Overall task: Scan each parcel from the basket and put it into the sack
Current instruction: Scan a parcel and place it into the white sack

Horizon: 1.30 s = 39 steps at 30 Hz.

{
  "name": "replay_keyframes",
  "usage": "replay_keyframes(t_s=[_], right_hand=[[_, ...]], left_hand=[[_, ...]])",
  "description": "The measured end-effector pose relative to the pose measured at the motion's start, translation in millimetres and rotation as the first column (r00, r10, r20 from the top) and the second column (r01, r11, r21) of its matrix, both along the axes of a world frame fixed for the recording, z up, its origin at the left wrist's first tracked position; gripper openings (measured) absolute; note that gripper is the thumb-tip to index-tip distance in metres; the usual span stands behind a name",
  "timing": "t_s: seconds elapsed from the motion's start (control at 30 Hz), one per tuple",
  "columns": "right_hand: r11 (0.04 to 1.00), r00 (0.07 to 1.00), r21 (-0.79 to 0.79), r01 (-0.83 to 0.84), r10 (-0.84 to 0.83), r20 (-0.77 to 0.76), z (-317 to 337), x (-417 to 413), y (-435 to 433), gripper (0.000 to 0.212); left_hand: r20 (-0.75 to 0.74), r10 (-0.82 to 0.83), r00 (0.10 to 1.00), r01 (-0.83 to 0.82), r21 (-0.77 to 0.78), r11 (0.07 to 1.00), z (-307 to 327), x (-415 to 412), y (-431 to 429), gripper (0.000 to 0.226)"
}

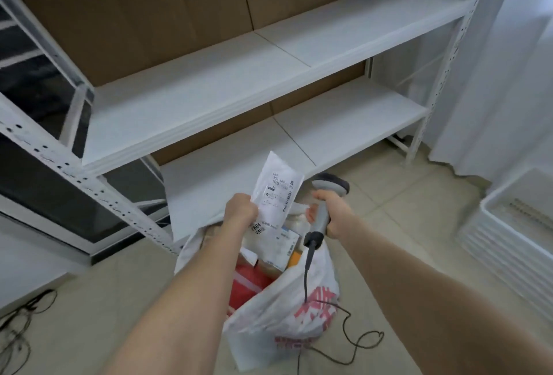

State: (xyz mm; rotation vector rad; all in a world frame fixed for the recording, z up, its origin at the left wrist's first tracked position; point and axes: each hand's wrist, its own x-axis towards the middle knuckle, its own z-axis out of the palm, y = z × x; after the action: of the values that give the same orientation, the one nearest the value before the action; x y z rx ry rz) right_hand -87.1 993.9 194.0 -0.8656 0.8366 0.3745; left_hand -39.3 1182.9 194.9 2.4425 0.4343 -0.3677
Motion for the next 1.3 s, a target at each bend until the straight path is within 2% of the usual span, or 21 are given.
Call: replay_keyframes(t_s=[0.13,0.23,0.33,0.43,0.57,0.67,0.73,0.87,0.97,1.03,1.13,1.23,1.3], right_hand=[[0.996,0.992,-0.07,0.051,-0.059,-0.109,-46.4,16.2,42.4,0.031],[0.982,0.982,-0.169,0.08,-0.107,-0.156,-81.4,11.0,54.0,0.016],[0.966,0.965,-0.253,0.057,-0.118,-0.233,-113.3,0.4,54.7,0.019],[0.977,0.975,-0.204,0.054,-0.096,-0.199,-145.7,-3.6,58.6,0.009],[0.984,0.981,-0.176,0.031,-0.063,-0.182,-179.0,1.7,73.2,0.007],[0.96,0.964,-0.256,0.114,-0.169,-0.204,-195.7,8.2,75.7,0.016],[0.927,0.949,-0.344,0.151,-0.233,-0.211,-196.5,14.3,72.9,0.017],[0.848,0.956,-0.495,0.192,-0.275,-0.099,-169.8,44.5,77.9,0.016],[0.778,0.971,-0.616,0.123,-0.223,-0.088,-157.0,63.8,91.0,0.005],[0.724,0.97,-0.688,0.049,-0.198,-0.14,-160.0,70.2,102.4,0.019],[0.646,0.961,-0.743,-0.176,-0.051,-0.272,-162.4,76.1,122.7,0.023],[0.702,0.962,-0.683,-0.2,0.008,-0.274,-168.3,82.3,135.9,0.035],[0.722,0.959,-0.65,-0.237,0.068,-0.274,-172.8,85.5,139.0,0.032]], left_hand=[[-0.079,-0.167,0.983,0.177,0.137,0.975,-52.8,27.0,41.7,0.033],[-0.153,-0.316,0.937,0.341,0.184,0.922,-92.7,34.5,42.7,0.042],[-0.196,-0.459,0.866,0.496,0.224,0.839,-131.3,36.5,27.8,0.055],[-0.245,-0.565,0.788,0.616,0.301,0.728,-162.1,34.9,19.2,0.076],[-0.306,-0.657,0.689,0.725,0.279,0.63,-198.4,39.7,12.7,0.076],[-0.322,-0.684,0.655,0.755,0.234,0.612,-216.2,44.9,6.7,0.064],[-0.29,-0.698,0.654,0.756,0.213,0.619,-221.7,47.1,4.0,0.046],[-0.243,-0.711,0.66,0.751,0.24,0.616,-215.5,48.7,-3.1,0.035],[-0.29,-0.655,0.698,0.716,0.264,0.646,-198.7,54.7,-2.9,0.033],[-0.339,-0.634,0.695,0.719,0.328,0.613,-197.8,60.8,5.1,0.035],[-0.393,-0.601,0.696,0.718,0.385,0.58,-197.8,62.7,17.3,0.034],[-0.415,-0.631,0.656,0.751,0.27,0.603,-195.6,69.3,22.1,0.027],[-0.473,-0.652,0.593,0.778,0.128,0.616,-190.7,81.1,25.2,0.03]])
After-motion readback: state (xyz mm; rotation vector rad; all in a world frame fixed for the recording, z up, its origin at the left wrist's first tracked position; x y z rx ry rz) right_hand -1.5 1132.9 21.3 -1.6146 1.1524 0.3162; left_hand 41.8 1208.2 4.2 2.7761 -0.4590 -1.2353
